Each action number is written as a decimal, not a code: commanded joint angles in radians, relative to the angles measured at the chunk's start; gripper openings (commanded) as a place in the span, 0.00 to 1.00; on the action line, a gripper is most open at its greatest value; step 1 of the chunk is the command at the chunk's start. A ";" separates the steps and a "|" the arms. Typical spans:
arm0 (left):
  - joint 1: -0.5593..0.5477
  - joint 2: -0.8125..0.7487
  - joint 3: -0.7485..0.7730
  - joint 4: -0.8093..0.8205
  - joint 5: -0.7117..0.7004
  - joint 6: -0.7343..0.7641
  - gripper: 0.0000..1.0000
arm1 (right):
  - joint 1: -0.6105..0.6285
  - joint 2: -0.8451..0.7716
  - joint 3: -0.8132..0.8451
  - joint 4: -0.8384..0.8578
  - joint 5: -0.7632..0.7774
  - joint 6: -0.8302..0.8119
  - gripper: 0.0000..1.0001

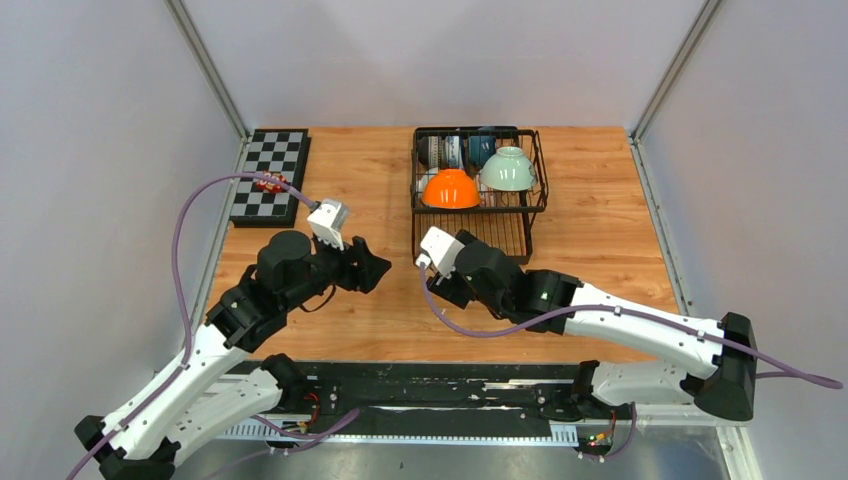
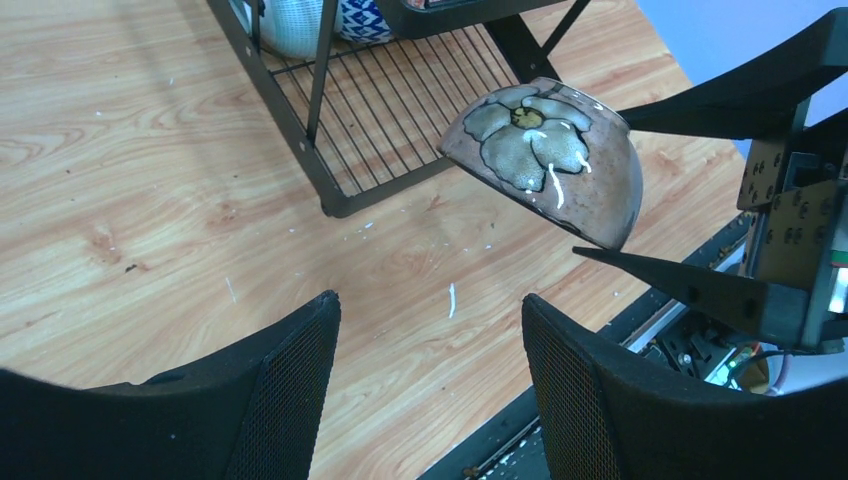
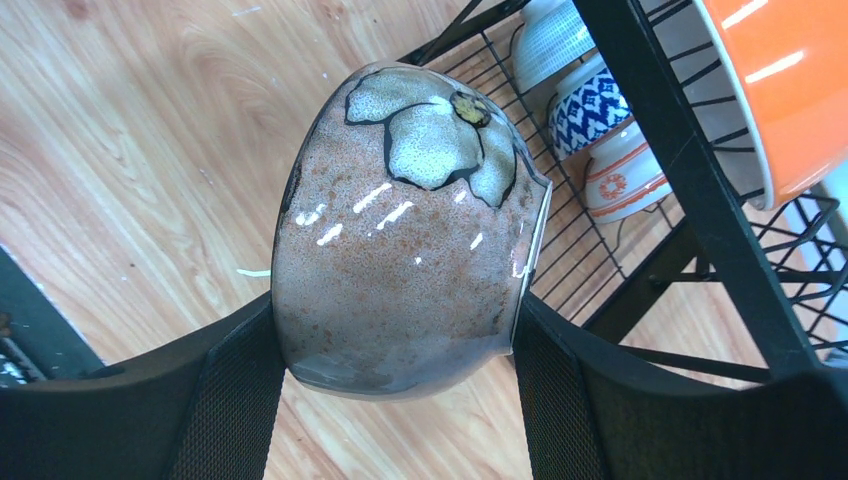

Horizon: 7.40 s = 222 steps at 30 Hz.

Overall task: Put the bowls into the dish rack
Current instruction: Turn the bowl upside down on the dish rack, then move the dish rack to the center of the board.

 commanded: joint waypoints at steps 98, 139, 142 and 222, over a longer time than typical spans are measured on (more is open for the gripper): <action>0.001 -0.196 -0.004 -0.222 -0.131 0.181 0.71 | -0.181 0.501 0.118 0.166 0.116 -0.574 0.79; 0.001 -0.182 -0.003 -0.228 -0.150 0.175 0.71 | -0.118 0.378 0.082 0.052 0.066 -0.423 0.89; 0.001 -0.179 -0.002 -0.229 -0.157 0.174 0.71 | -0.114 0.330 0.064 0.042 0.060 -0.369 0.90; 0.084 0.924 0.987 -0.160 -0.316 0.149 0.83 | -0.841 0.175 0.573 -0.244 -0.186 0.394 0.83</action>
